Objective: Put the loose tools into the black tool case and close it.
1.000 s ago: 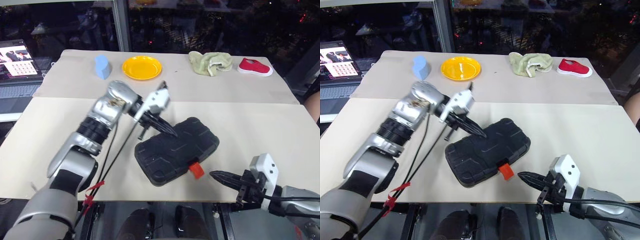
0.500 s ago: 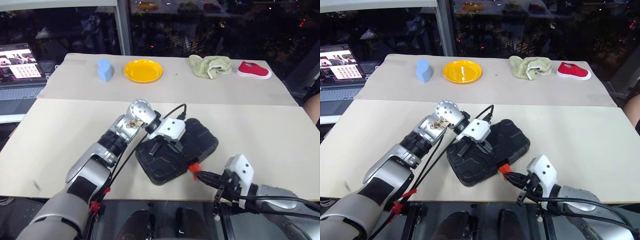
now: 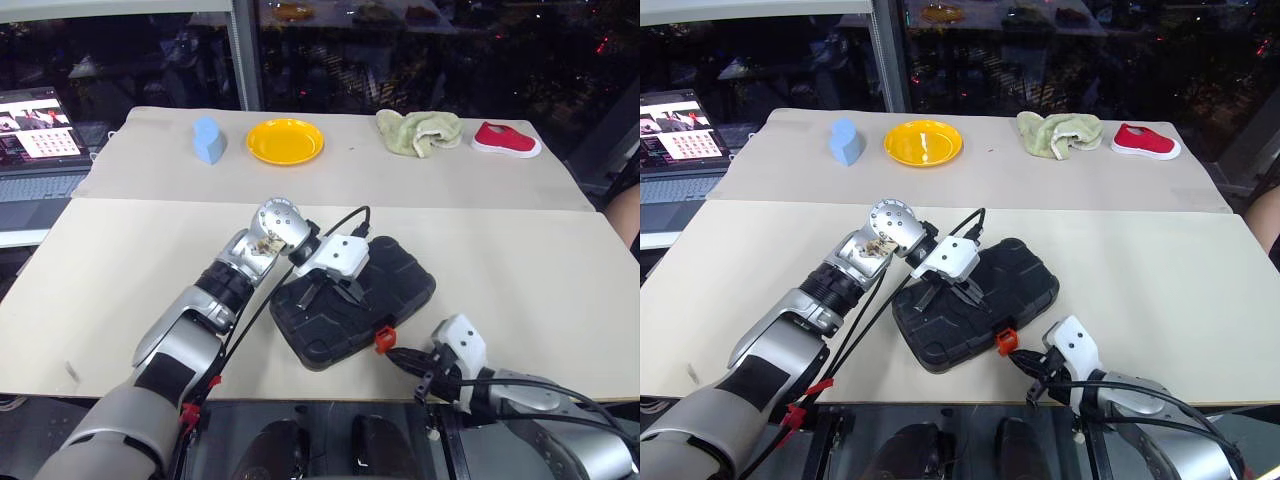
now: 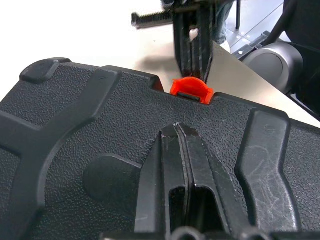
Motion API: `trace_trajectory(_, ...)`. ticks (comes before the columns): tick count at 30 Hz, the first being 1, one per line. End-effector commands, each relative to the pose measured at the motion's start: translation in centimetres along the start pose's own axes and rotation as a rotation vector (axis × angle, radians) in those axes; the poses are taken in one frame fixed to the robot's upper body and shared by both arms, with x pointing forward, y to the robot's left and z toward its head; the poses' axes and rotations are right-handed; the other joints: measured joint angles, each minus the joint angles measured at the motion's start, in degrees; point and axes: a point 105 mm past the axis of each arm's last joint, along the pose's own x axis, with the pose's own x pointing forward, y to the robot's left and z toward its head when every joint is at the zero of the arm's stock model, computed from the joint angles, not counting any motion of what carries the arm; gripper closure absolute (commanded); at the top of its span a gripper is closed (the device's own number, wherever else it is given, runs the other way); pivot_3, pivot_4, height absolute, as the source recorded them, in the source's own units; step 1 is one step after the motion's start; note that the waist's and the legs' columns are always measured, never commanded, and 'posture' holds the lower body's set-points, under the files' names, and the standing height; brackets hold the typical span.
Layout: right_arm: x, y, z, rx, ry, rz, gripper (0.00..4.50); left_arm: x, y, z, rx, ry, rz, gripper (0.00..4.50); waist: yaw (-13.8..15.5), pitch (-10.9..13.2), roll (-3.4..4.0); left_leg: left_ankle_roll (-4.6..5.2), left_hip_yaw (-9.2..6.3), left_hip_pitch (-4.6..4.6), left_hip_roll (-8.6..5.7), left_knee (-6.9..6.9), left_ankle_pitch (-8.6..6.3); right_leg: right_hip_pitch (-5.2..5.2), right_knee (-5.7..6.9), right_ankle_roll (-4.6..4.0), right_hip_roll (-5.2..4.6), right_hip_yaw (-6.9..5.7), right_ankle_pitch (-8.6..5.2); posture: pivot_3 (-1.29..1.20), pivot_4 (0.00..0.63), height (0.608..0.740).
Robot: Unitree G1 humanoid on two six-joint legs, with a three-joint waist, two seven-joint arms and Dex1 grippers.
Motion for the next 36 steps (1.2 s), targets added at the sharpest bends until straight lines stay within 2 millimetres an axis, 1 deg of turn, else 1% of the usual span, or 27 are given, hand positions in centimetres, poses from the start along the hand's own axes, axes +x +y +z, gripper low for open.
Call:
trace_trajectory(1, 1.0, 0.1, 0.9, -0.023, -0.046, 0.01, 4.5, 0.7, -0.4, -1.1, -0.036, 0.052, -0.014, 4.46, 0.0, 0.0, 0.0, 0.0, -0.01, 0.01, 0.0, 0.0, 0.0, -0.01, 0.0, 0.0, 0.01, 0.0, 0.0, 0.0, 0.15, 0.74)
trace_trajectory(4, 1.8, 0.2, 1.6, -0.033, -0.07, 0.016, 4.5, 0.8, -0.2, -1.0, -0.035, 0.048, -0.011, 4.46, -0.2, 0.0, 0.0, 0.0, -0.01, 0.05, 0.0, 0.0, 0.0, -0.01, -0.02, 0.0, 0.0, 0.0, 0.0, 0.0, 0.15, 0.74)
trace_trajectory(7, 2.0, 0.0, 2.6, -0.022, -0.117, 0.007, 4.5, 0.8, -0.2, -1.0, -0.034, 0.048, -0.01, 4.46, -1.0, 0.0, -0.03, -0.02, 0.0, 0.14, 0.02, 0.0, 0.0, 0.04, -0.01, 0.06, 0.02, 0.01, -0.03, 0.0, 0.15, 0.74)
trace_trajectory(9, 1.7, 0.0, 3.4, -0.017, -0.148, 0.012, 4.5, 0.8, -0.3, -1.1, -0.034, 0.049, -0.01, 4.46, -1.4, 0.0, -0.03, -0.06, 0.0, 0.13, 0.03, 0.0, 0.02, 0.08, 0.03, 0.26, 0.02, 0.05, -0.16, 0.0, 0.15, 0.74)
trace_trajectory(11, 1.5, 0.2, 3.8, -0.021, -0.162, 0.021, 4.5, 0.9, -0.3, -1.2, -0.033, 0.051, -0.011, 4.46, -1.5, 0.0, -0.02, -0.08, 0.01, 0.11, 0.03, 0.0, 0.03, 0.09, 0.07, 0.28, 0.02, 0.07, -0.17, 0.0, 0.15, 0.74)
trace_trajectory(15, 0.0, 1.1, 6.5, -0.02, -0.264, 0.058, 4.5, 1.8, -0.1, -1.6, -0.023, 0.065, 0.001, 4.46, -1.4, 0.0, -0.01, -0.08, 0.01, 0.01, 0.03, 0.0, 0.04, 0.0, 0.07, 0.27, 0.03, 0.07, -0.16, 0.0, 0.15, 0.74)
trace_trajectory(17, -0.2, 1.1, 7.2, -0.021, -0.283, 0.055, 4.5, 1.9, 0.0, -1.6, -0.021, 0.065, 0.003, 4.46, -1.4, 0.0, -0.01, -0.07, 0.01, -0.06, 0.02, 0.0, 0.03, -0.04, 0.04, -0.05, 0.02, 0.07, 0.04, 0.0, 0.15, 0.74)
trace_trajectory(23, -0.4, 1.1, 7.4, -0.023, -0.271, 0.053, 4.5, 1.8, 0.2, -1.7, -0.021, 0.063, 0.006, 4.46, -1.4, 0.0, -0.01, -0.09, 0.0, -0.03, 0.03, -0.04, 0.02, -0.03, 0.03, -0.02, 0.03, 0.05, 0.01, 0.0, 0.15, 0.74)
trace_trajectory(25, -0.5, 1.1, 7.4, -0.02, -0.263, 0.053, 4.5, 1.8, 0.2, -1.7, -0.023, 0.063, 0.007, 4.46, -1.4, 0.0, -0.01, -0.09, 0.0, 0.0, 0.04, -0.04, 0.02, -0.01, 0.01, 0.24, 0.02, 0.05, -0.14, 0.0, 0.15, 0.74)
trace_trajectory(28, -0.5, 1.0, 7.4, -0.017, -0.256, 0.054, 4.5, 1.8, 0.4, -1.7, -0.027, 0.063, 0.009, 4.46, -0.8, 0.0, -0.01, 0.02, -0.03, 0.14, 0.02, -0.04, -0.05, 0.05, -0.1, 0.38, -0.01, 0.0, -0.23, 0.0, 0.15, 0.74)
trace_trajectory(30, -0.2, 0.6, 6.7, -0.041, -0.201, 0.041, 4.5, 1.9, 0.6, -1.9, -0.035, 0.066, 0.029, 4.46, -0.7, 0.0, 0.0, 0.13, -0.04, 0.1, 0.01, -0.04, -0.12, 0.01, -0.15, 0.42, -0.01, -0.03, -0.25, 0.0, 0.15, 0.74)
trace_trajectory(31, -0.2, 0.5, 6.4, -0.051, -0.182, 0.035, 4.5, 1.9, 0.7, -2.0, -0.04, 0.068, 0.038, 4.46, -0.6, 0.0, 0.01, 0.19, -0.04, 0.09, -0.02, -0.04, -0.15, -0.02, -0.14, 0.11, -0.02, -0.01, -0.07, 0.0, 0.15, 0.74)
trace_trajectory(33, -1.4, 0.5, 6.6, -0.061, -0.184, 0.032, 4.5, 0.8, 1.1, -2.4, -0.084, 0.066, 0.085, 4.46, -0.5, 0.0, 0.0, 0.21, -0.03, 0.06, -0.06, -0.04, -0.22, -0.05, -0.16, 0.08, -0.04, -0.03, -0.04, 0.0, 0.15, 0.74)
trace_trajectory(35, -3.7, 0.2, 7.3, -0.083, -0.197, 0.021, 4.5, -1.6, 1.1, -3.2, -0.166, 0.065, 0.148, 4.46, -0.2, 0.0, 0.01, 0.17, -0.05, 0.01, -0.06, -0.06, -0.24, -0.06, -0.23, 0.08, -0.04, -0.04, -0.04, 0.0, 0.15, 0.74)
trace_trajectory(36, -4.6, 0.1, 7.5, -0.094, -0.196, 0.024, 4.5, -2.7, 1.0, -3.4, -0.199, 0.059, 0.172, 4.23, -0.2, 0.0, 0.01, 0.16, -0.04, -0.09, -0.07, -0.06, -0.24, -0.07, -0.25, 0.08, -0.02, -0.04, -0.04, 0.0, 0.15, 0.74)
